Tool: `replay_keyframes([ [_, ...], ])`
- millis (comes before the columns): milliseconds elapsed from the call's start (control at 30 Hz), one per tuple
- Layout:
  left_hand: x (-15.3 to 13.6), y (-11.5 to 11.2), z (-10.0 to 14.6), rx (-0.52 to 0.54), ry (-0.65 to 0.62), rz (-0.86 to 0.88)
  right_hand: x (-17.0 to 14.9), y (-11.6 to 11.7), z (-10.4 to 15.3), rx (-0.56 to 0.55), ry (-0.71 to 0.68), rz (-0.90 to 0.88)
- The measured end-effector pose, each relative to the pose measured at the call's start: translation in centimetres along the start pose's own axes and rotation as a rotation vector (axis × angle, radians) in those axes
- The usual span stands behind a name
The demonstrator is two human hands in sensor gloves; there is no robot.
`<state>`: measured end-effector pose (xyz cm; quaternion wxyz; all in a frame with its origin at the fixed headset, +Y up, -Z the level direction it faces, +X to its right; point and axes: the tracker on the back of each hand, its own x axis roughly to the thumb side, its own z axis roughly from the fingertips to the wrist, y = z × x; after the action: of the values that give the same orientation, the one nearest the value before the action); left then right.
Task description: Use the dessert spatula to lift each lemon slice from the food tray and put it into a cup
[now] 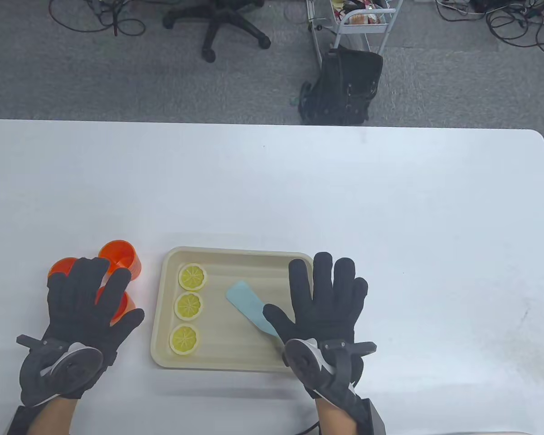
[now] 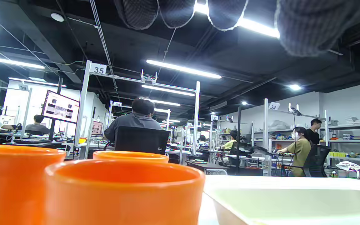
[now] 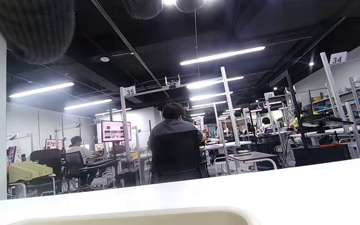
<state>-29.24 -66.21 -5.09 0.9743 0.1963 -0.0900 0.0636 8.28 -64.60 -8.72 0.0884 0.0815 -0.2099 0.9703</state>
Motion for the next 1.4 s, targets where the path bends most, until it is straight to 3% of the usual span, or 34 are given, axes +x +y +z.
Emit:
replay_keyframes([
  [867,-0.2,-0.2,-0.1,-0.042,0.013,-0.003,0.6,1.1,0.1,0.054,-0.024,0.031],
  [1167,-1.7,1.0,-0.1,-0.05,0.074,0.049,0.5,1.4,0.0,0.071,-0.02,0.037],
  [1400,-2.8,0.2,-0.4,-0.323,0.099,-0.056,0.6,1.4,0.0,0.095,-0.029,0.038],
])
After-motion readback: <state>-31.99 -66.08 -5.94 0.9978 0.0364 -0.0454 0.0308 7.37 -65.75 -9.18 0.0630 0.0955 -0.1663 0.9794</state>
